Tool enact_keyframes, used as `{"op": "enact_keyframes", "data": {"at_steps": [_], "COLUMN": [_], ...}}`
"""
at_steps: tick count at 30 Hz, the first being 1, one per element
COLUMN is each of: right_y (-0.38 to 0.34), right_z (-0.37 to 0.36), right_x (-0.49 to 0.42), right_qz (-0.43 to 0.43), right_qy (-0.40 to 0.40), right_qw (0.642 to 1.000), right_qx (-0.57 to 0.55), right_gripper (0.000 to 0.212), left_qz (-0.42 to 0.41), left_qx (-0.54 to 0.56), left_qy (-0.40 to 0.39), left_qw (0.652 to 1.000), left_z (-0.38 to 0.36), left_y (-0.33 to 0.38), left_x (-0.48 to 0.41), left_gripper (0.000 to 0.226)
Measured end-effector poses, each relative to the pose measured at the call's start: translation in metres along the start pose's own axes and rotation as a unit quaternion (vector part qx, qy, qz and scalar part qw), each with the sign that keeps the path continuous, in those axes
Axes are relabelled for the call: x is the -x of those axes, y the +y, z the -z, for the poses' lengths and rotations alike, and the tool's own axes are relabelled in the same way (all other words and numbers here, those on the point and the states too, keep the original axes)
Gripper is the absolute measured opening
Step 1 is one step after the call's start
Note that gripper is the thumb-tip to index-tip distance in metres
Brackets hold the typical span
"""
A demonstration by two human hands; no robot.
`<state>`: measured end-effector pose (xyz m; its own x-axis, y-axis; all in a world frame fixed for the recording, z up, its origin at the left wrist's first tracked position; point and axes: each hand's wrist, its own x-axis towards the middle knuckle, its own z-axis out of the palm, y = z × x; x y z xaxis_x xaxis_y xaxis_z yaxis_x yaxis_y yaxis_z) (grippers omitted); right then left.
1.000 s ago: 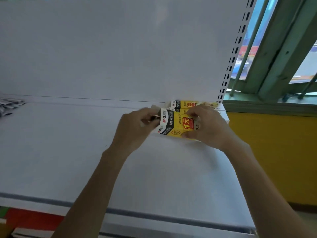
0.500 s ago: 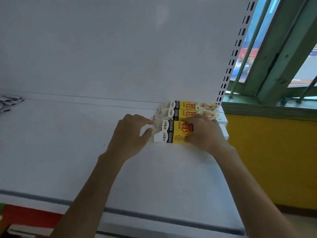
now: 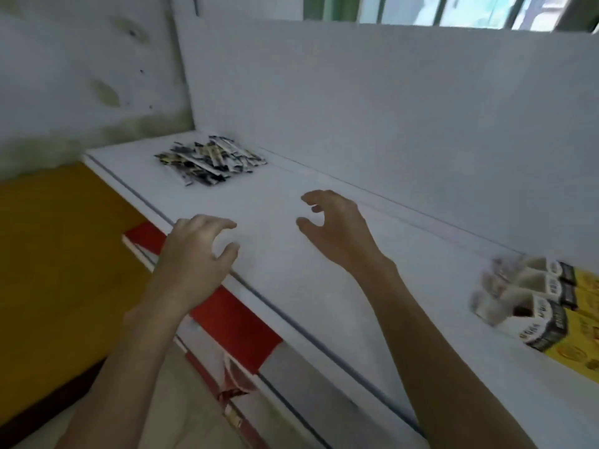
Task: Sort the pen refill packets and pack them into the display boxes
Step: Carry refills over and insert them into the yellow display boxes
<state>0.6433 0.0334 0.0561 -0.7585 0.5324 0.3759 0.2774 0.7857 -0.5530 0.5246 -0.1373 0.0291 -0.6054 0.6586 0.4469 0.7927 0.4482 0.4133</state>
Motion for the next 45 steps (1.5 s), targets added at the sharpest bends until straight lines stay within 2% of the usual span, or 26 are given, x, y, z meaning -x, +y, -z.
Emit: {"op": "enact_keyframes", "data": {"at_steps": [7, 14, 21, 24, 28, 32, 38, 43, 45], "right_y": [-0.118, -0.176, -0.159, -0.152, -0.152, -0.128, -0.088, -0.084, -0.084], "right_z": [-0.150, -0.238, -0.275, -0.288, -0.291, -0.281, -0.279, -0.302, -0.304], "right_x": [-0.087, -0.162, -0.252, -0.288, -0.327, -0.353, -0.374, -0.393, -0.397], "right_qz": [0.075, 0.072, 0.043, 0.027, 0.014, -0.014, -0.112, -0.182, -0.199], "right_qy": [-0.039, -0.050, -0.038, -0.038, -0.027, 0.002, 0.028, -0.097, -0.090], "right_qw": [0.994, 0.992, 0.996, 0.997, 0.997, 1.000, 0.989, 0.961, 0.963], "right_qx": [-0.065, -0.089, -0.066, -0.066, -0.067, -0.020, 0.089, 0.186, 0.159], "right_gripper": [0.041, 0.041, 0.039, 0.040, 0.038, 0.030, 0.024, 0.037, 0.029], "left_qz": [0.061, 0.058, 0.047, 0.018, -0.001, -0.038, -0.072, -0.103, -0.128], "left_qx": [-0.042, -0.040, 0.002, 0.001, 0.022, 0.075, 0.208, 0.253, 0.246], "left_qy": [0.047, 0.042, 0.035, 0.021, 0.023, 0.011, -0.091, -0.151, -0.151], "left_qw": [0.996, 0.997, 0.998, 1.000, 0.999, 0.996, 0.971, 0.950, 0.949], "left_z": [0.089, 0.120, 0.084, 0.071, 0.064, 0.044, -0.009, -0.037, -0.043], "left_y": [-0.156, -0.256, -0.311, -0.325, -0.343, -0.350, -0.367, -0.382, -0.382], "left_x": [-0.020, -0.071, -0.160, -0.197, -0.239, -0.279, -0.324, -0.375, -0.390], "left_gripper": [0.027, 0.028, 0.027, 0.027, 0.026, 0.025, 0.018, 0.016, 0.015]}}
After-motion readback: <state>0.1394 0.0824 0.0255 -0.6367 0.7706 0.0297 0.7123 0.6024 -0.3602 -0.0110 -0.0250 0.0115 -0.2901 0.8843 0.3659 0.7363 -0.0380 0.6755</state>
